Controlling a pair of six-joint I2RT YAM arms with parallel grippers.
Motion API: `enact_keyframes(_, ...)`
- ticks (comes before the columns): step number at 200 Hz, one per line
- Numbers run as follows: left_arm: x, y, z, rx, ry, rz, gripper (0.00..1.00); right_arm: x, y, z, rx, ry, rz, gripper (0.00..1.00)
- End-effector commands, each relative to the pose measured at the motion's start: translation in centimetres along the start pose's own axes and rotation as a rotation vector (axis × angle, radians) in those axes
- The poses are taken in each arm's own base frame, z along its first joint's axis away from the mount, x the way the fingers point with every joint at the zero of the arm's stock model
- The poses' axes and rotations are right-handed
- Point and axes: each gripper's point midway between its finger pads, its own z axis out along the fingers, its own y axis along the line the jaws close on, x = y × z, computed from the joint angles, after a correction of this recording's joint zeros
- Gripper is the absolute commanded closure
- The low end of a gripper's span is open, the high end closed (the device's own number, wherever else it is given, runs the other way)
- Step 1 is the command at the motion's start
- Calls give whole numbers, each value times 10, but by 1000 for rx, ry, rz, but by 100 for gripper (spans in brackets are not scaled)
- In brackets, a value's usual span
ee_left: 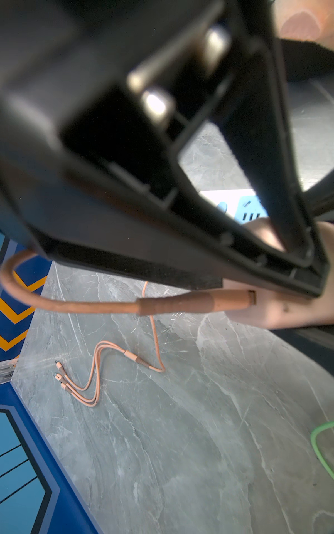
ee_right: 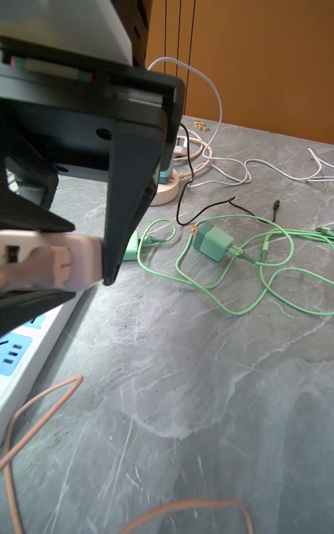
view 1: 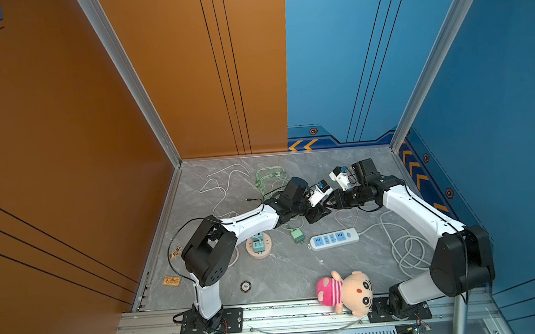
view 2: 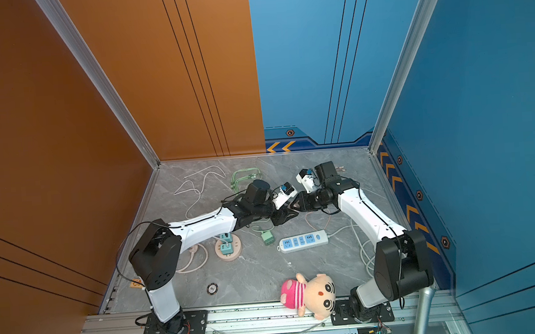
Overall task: Insert plugs into power strip
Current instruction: Pass the plug.
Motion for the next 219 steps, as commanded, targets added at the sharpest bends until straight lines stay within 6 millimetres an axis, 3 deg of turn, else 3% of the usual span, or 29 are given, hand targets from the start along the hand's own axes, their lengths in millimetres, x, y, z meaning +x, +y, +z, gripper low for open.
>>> enact_keyframes(1,-43,11,-19,-54,-135,73,46,32,25,5,-82,129,-36,91)
enact_keyframes(16,-45,11,-22,-64,-142,72,41,30,20,2,-39,114,-45,100)
enact_keyframes(92,-52,9,-62,-70,-199,22,38,23,-2,-22,126,30,-137,100)
enact_keyframes(154,-35,10,-98,-164,-198,-66,38,23,-46,-38,354,-3,-105,100)
enact_keyframes(156,-25,10,-96,-165,-180,-74,38,23,-47,-38,360,-2,-104,100)
enact_keyframes(219,-14,12,-111,-221,-167,-81,38,24,-62,-52,477,-31,-81,100)
